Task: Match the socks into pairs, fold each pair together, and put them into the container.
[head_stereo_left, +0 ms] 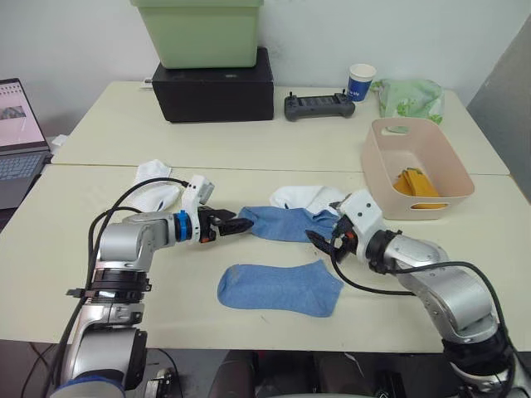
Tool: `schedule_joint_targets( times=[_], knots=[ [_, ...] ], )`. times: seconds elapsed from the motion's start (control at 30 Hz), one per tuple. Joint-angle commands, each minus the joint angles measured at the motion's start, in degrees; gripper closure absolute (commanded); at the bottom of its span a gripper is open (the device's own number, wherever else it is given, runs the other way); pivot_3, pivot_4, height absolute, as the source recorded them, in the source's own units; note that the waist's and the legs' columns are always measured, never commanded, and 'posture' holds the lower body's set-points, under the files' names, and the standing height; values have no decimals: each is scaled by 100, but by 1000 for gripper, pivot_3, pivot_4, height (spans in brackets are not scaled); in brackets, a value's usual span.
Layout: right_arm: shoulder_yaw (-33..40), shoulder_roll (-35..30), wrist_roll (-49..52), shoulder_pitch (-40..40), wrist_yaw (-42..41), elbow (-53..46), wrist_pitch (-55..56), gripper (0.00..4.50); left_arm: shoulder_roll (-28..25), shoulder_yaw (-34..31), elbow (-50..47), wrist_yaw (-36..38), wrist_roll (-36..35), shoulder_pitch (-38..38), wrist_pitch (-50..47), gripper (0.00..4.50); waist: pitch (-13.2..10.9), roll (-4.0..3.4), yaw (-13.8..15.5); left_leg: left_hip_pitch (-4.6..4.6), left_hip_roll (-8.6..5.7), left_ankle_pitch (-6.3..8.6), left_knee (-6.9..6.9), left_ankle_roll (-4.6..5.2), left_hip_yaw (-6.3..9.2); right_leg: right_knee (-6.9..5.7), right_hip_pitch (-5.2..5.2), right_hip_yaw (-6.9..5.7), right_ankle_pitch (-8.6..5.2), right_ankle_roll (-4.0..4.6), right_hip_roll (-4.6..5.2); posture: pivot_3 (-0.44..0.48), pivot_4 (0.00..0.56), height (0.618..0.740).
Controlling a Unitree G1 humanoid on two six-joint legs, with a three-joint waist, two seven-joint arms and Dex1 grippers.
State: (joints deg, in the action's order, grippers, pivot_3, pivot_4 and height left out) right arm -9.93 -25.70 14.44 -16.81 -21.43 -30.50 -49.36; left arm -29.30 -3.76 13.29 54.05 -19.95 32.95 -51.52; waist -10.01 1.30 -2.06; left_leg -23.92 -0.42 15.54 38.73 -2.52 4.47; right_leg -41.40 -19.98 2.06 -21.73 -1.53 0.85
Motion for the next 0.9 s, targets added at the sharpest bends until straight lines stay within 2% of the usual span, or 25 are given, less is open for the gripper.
schedule_joint_targets(
  times=[0.03,0.3,0.33,0.4,0.63,0.73,0.77,0.9],
  knots=[
    [69,-17,-232,-128,84,279,193,0,68,137,34,-22,-31,-105,215,1616,0,-1,7,0,0,0,0,0,0,0,0,-1,0,0,0,0,150,725],
    [-179,118,-608,-396,-16,1149,706,0,18,249,-17,22,-125,-158,289,4093,0,-1,1,0,0,0,-1,0,-2,-2,-4,0,0,0,-1,0,150,725],
    [-181,145,-625,-420,-31,1196,761,177,1,255,-33,27,-124,-169,299,4412,0,-1,-1,0,1,0,-1,0,-2,-3,-4,0,0,0,-2,0,150,725],
    [-186,187,-641,-451,-85,1248,832,594,-17,255,-57,26,-131,-180,301,4500,0,-1,1,-1,1,0,-1,0,-3,-3,-5,1,0,0,-1,0,150,725],
    [-219,234,-629,-388,-284,1156,849,3127,-25,246,-110,46,-170,-210,296,4500,0,-1,1,0,1,0,-1,0,-2,-3,-5,1,0,0,-2,0,150,725],
    [-44,230,-415,-283,-360,714,593,4260,-131,156,-292,167,-306,-226,194,4500,0,-1,1,-1,1,0,-1,0,-2,-2,-5,1,0,0,-1,0,150,725],
    [38,219,-330,-248,-376,537,460,4476,-230,134,-373,283,-376,-248,179,4500,0,-1,-6,-2,2,0,-2,0,-1,-2,-6,1,0,0,-2,0,150,725],
    [421,261,185,-131,-409,-176,-279,4476,-721,64,-696,746,-752,-355,-153,4500,0,-2,-24,-2,3,0,-3,0,0,-3,-8,2,0,0,-2,0,150,725]
  ],
)
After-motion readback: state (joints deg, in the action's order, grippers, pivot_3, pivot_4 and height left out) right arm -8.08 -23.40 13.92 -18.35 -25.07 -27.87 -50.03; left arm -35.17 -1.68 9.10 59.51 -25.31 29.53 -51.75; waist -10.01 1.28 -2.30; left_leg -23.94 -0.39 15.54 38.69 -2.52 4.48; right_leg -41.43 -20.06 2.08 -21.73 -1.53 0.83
